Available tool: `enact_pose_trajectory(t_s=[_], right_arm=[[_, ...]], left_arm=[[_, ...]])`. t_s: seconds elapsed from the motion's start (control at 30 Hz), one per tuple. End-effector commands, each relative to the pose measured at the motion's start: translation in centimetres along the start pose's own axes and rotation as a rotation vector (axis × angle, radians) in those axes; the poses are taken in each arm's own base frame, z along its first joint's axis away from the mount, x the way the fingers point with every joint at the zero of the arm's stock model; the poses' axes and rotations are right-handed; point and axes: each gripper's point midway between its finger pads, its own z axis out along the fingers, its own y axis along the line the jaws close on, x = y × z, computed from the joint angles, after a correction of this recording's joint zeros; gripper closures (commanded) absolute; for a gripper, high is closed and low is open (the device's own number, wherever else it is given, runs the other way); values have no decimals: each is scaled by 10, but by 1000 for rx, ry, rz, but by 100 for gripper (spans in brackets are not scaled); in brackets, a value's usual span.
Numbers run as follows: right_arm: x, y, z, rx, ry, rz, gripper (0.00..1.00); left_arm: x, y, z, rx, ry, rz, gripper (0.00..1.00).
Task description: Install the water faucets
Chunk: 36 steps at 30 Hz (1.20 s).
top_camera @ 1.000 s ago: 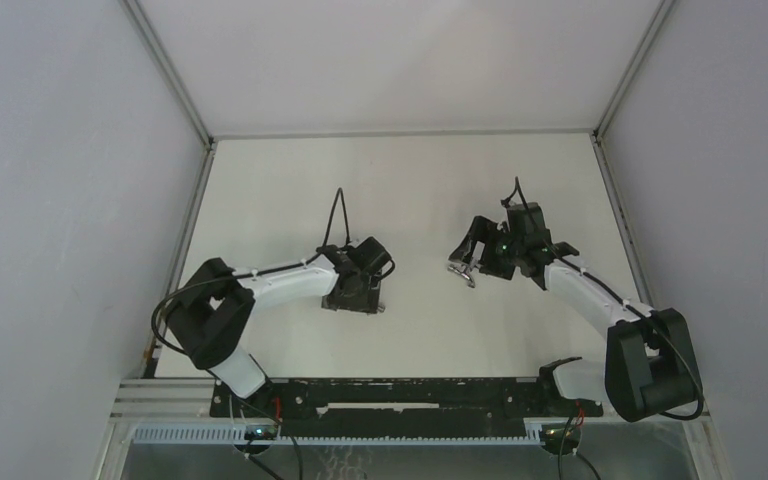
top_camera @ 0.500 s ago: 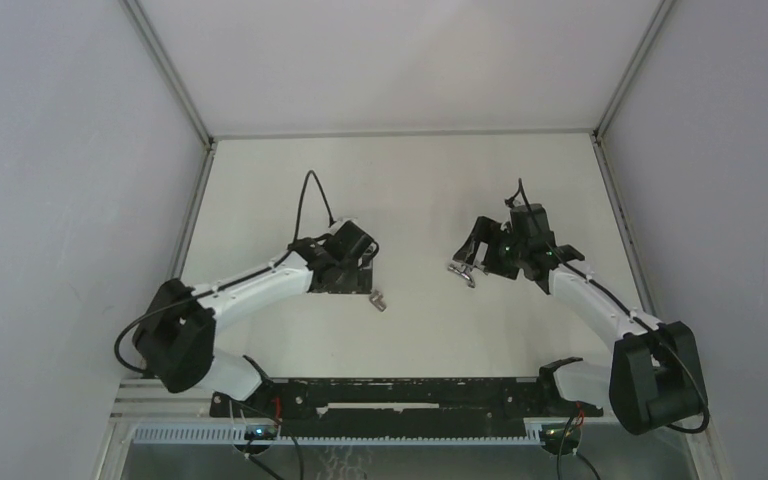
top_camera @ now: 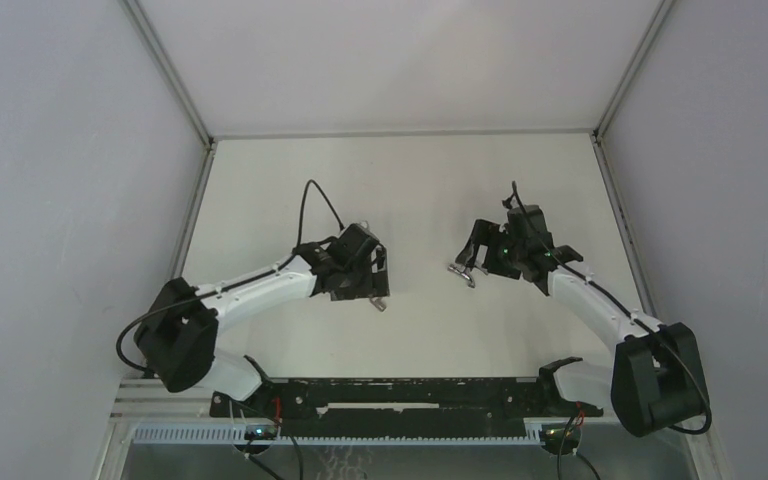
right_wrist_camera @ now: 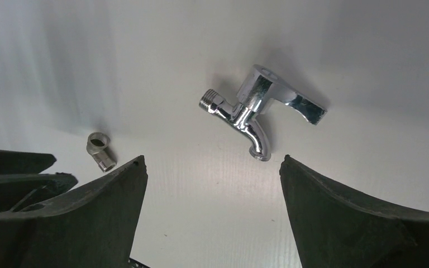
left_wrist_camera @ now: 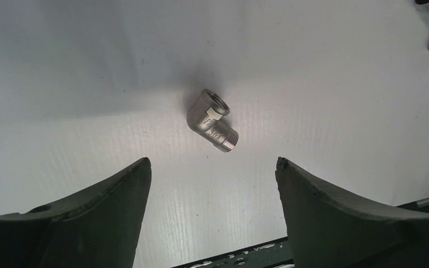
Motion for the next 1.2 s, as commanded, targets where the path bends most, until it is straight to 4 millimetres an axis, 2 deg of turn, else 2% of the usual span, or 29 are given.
enact_pose_trajectory(t_s=[0.0, 0.2, 0.47, 0.87, 0.97, 1.1, 1.17], right_arm=[[-9, 18, -2, -44, -35, -60, 5], [-6, 25, -5, -66, -32, -67, 5], [-12, 41, -23, -133, -75, -48, 5], [-6, 38, -23, -120, -56, -37, 5], [-6, 38, -24, -122, -58, -38, 5], [-5, 37, -26, -118, -58, -39, 5], [-4, 36, -27, -115, -60, -39, 5]], left_arm=[[17, -2, 18, -14, 52, -106, 16], [27, 25, 38, -178, 67, -125, 26], [22, 46, 35, -298, 39, -61, 40], [12, 40, 38, -231, 12, 93, 61], [7, 43, 36, -246, -2, 122, 60], [0, 46, 29, -262, -17, 182, 39], [-4, 46, 25, -252, -19, 253, 34]])
